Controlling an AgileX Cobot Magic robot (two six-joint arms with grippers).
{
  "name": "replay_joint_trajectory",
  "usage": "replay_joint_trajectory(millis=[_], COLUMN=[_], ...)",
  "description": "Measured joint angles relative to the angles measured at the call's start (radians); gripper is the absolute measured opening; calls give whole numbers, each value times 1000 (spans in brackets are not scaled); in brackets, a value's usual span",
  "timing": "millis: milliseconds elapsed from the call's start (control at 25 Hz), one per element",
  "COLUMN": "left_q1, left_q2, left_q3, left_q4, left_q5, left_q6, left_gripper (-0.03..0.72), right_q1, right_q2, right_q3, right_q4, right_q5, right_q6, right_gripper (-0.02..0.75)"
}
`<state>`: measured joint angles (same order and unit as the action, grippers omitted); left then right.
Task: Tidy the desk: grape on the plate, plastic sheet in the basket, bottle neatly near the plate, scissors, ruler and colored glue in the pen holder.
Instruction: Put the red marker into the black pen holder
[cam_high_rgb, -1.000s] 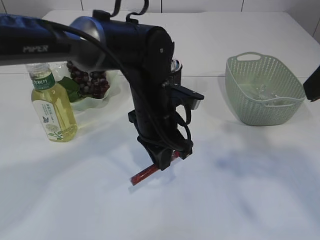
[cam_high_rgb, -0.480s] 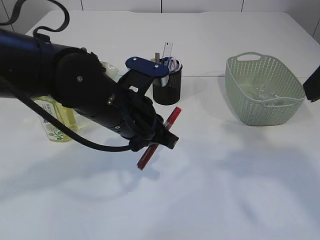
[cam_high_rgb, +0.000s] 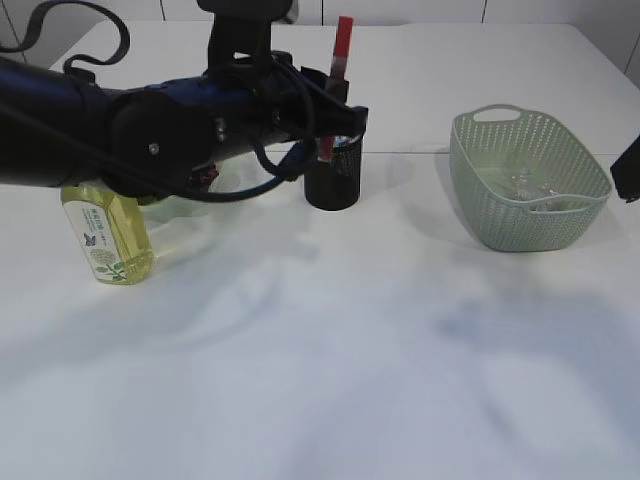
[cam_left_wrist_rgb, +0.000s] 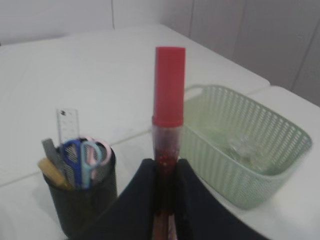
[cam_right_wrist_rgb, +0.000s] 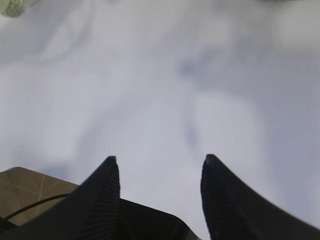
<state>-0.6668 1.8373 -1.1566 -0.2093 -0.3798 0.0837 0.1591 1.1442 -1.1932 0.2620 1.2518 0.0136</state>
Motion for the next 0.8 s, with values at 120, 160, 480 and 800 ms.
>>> replay_joint_trajectory(millis=[120, 160, 480, 800], left_q1=[40, 52, 106, 115], left_q2=[42, 61, 263, 398], left_q3=[-67, -88, -330, -494], left_q4=[-6, -6, -6, -6], left_q5=[-37, -46, -61, -44], left_q6=[0, 0, 0, 0], left_gripper=[67, 69, 75, 82], right_q1=[0, 0, 0, 0], right_q2=[0, 0, 0, 0], right_q3=[0, 0, 0, 0], right_q4=[0, 0, 0, 0], right_q5=[0, 0, -16, -34], right_q6=[-14, -14, -14, -37], right_gripper=[418, 418, 417, 417])
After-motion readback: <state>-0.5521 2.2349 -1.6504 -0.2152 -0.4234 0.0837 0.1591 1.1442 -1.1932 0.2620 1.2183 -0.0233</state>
